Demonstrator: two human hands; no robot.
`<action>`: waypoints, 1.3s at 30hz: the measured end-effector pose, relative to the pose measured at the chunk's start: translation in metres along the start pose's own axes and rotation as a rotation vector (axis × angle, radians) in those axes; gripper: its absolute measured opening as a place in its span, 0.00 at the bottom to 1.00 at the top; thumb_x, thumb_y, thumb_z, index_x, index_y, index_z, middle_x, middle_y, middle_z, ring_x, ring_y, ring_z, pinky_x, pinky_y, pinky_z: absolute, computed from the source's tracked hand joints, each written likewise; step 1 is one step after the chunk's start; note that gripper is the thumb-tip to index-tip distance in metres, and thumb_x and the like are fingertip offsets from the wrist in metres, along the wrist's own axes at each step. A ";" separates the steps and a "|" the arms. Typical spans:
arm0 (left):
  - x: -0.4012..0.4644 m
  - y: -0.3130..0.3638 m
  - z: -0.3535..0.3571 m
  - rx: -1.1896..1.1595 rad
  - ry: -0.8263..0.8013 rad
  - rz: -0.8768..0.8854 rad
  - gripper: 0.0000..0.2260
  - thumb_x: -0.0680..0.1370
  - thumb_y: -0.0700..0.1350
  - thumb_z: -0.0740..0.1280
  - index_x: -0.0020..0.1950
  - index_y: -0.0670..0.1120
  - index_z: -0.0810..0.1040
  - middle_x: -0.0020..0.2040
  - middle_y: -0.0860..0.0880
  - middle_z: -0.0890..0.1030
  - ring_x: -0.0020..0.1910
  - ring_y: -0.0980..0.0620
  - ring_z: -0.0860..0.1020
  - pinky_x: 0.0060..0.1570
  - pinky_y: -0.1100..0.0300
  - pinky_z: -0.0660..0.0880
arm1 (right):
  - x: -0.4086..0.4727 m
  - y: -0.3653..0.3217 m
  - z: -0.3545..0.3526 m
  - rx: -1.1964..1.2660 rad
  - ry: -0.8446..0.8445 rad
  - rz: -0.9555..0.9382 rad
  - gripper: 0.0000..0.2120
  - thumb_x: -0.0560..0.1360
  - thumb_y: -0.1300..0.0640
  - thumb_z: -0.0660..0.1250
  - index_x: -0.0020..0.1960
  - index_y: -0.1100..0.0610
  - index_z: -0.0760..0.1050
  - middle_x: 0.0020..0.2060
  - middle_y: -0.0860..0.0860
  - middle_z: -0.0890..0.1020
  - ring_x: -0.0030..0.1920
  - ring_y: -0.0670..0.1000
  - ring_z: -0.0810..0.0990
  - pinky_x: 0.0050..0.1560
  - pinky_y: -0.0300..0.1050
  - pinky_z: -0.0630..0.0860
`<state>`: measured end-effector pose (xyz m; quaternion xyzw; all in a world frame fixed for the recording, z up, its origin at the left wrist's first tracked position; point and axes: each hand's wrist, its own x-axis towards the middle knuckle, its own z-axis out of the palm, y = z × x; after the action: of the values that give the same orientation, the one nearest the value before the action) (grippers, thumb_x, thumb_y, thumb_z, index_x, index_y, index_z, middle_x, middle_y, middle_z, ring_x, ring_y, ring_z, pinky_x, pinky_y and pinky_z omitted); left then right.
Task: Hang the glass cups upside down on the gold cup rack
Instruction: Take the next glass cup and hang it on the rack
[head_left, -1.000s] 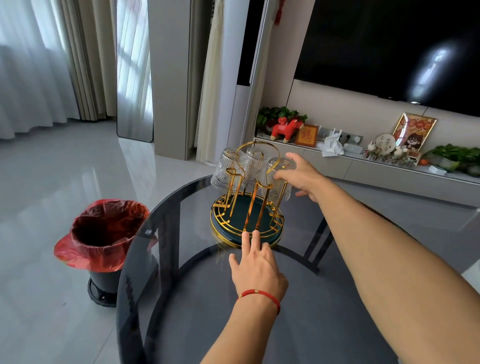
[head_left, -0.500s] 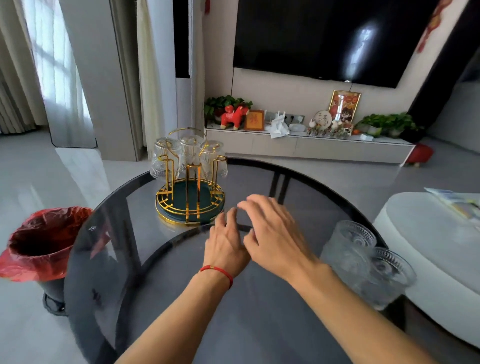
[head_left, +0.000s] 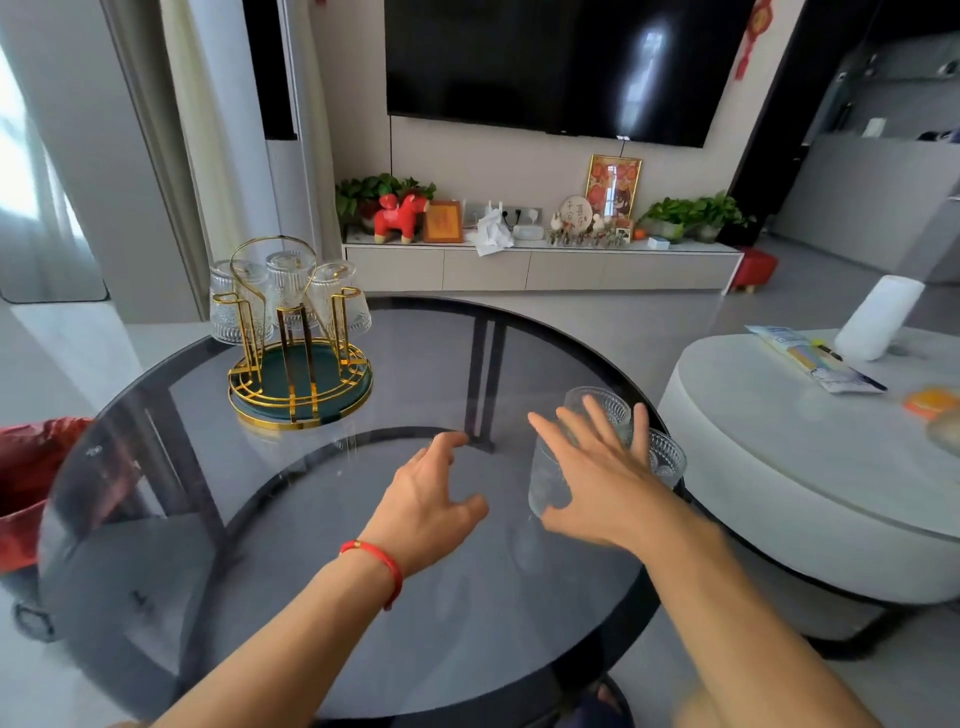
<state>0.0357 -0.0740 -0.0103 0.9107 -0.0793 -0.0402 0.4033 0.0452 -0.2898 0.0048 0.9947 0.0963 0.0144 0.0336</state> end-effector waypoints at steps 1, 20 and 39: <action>-0.003 0.000 0.001 0.014 -0.020 -0.003 0.30 0.77 0.47 0.70 0.77 0.51 0.62 0.71 0.43 0.74 0.71 0.44 0.72 0.66 0.52 0.73 | 0.000 0.002 0.001 -0.023 -0.034 -0.010 0.51 0.71 0.43 0.67 0.83 0.44 0.39 0.84 0.52 0.47 0.82 0.57 0.33 0.72 0.75 0.27; 0.009 -0.006 -0.028 -0.755 -0.039 -0.390 0.11 0.84 0.47 0.62 0.60 0.45 0.79 0.58 0.38 0.83 0.43 0.40 0.87 0.42 0.48 0.86 | 0.010 -0.043 -0.013 0.758 0.329 -0.255 0.38 0.61 0.43 0.83 0.66 0.38 0.69 0.60 0.39 0.71 0.61 0.37 0.73 0.58 0.28 0.69; 0.042 -0.068 -0.082 -0.390 0.417 -0.044 0.15 0.79 0.59 0.67 0.61 0.53 0.81 0.51 0.51 0.87 0.49 0.57 0.85 0.53 0.53 0.84 | 0.087 -0.124 0.025 1.120 0.127 -0.048 0.35 0.60 0.35 0.79 0.62 0.41 0.71 0.57 0.42 0.83 0.58 0.46 0.82 0.57 0.56 0.82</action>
<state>0.0959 0.0232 -0.0063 0.8060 0.0342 0.1246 0.5776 0.1080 -0.1535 -0.0271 0.8554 0.1136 0.0201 -0.5049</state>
